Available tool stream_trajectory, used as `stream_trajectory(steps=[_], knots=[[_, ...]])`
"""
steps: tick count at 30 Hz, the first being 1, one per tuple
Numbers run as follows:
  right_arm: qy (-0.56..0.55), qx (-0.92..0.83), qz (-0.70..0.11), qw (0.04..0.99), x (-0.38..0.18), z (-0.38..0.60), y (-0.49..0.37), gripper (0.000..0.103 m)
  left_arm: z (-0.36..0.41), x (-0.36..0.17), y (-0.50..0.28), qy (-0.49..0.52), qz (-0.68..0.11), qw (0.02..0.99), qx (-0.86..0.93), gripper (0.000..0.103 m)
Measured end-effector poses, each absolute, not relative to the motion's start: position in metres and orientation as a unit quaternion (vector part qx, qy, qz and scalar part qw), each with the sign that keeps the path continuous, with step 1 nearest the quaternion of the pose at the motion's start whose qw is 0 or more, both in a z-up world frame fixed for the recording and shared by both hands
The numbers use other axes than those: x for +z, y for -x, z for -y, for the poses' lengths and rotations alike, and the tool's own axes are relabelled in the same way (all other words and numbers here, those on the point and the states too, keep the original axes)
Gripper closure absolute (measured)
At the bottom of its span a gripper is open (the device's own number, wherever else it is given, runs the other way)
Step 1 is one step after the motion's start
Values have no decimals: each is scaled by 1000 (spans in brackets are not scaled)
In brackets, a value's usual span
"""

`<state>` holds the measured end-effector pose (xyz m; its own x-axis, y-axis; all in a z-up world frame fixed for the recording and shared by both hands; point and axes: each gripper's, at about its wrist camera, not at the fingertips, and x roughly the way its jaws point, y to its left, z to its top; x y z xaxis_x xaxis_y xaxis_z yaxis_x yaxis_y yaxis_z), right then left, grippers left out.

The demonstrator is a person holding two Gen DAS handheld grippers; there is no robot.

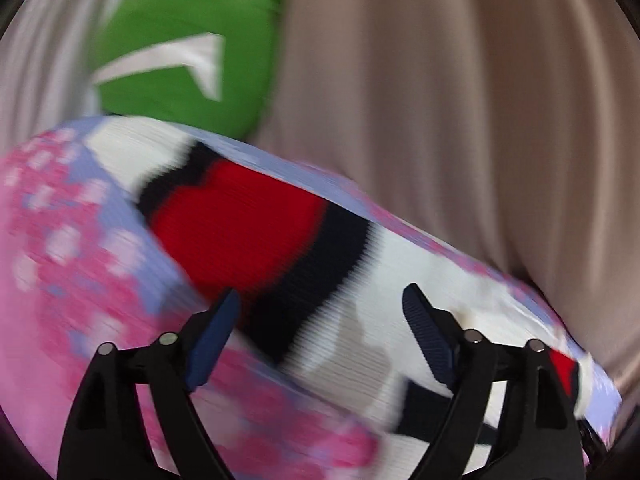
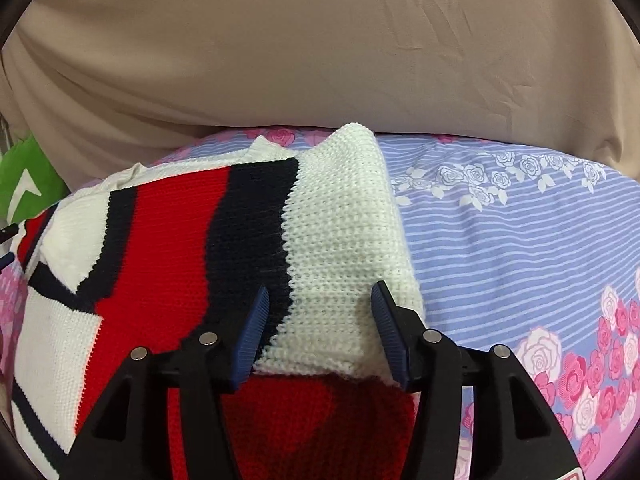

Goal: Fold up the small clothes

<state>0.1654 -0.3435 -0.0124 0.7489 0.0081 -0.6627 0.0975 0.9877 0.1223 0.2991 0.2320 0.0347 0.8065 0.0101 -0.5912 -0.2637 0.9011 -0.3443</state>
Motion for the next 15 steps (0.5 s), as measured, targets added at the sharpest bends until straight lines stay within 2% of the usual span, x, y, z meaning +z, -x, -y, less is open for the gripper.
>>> stream_trajectory(steps=[4, 8, 9, 11, 12, 14, 15], knots=[[-89, -16, -351, 932, -11, 348, -162, 49, -337, 26, -316, 293, -311, 891, 151, 21], [-82, -14, -352, 932, -14, 349, -166, 45, -406, 7, -337, 374, -317, 855, 167, 23], [-80, -13, -352, 933, -14, 347, -167, 43, -416, 0, -343, 394, -322, 846, 158, 30], [-78, -14, -352, 933, -14, 346, -166, 42, -430, -11, -349, 429, -319, 834, 141, 36], [-78, -14, -352, 933, -15, 346, -167, 42, -425, -10, -354, 426, -311, 838, 139, 59], [-80, -13, -351, 933, -15, 346, -167, 42, -413, -3, -363, 420, -318, 844, 105, 95], [-81, -13, -351, 933, -15, 346, -167, 42, -404, 5, -364, 410, -314, 850, 106, 95]])
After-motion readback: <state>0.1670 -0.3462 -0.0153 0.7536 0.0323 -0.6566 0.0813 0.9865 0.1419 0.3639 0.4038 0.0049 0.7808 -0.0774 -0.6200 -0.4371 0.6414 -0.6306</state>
